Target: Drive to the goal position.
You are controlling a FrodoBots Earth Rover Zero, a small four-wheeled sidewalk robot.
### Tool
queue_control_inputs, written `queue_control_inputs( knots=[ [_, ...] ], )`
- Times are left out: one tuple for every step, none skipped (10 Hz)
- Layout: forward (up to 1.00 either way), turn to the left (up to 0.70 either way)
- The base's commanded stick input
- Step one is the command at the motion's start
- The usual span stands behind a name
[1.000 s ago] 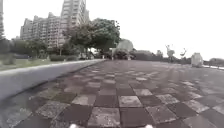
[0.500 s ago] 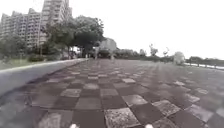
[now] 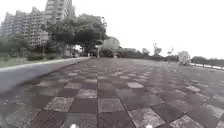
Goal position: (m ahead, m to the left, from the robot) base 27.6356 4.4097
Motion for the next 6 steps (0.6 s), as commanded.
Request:
queue_control_inputs(
  knots=[
    [1.0, 0.0],
    [1.0, 0.0],
    [1.0, 0.0],
    [1.0, 0.0],
    [1.0, 0.0],
    [1.0, 0.0]
  ],
)
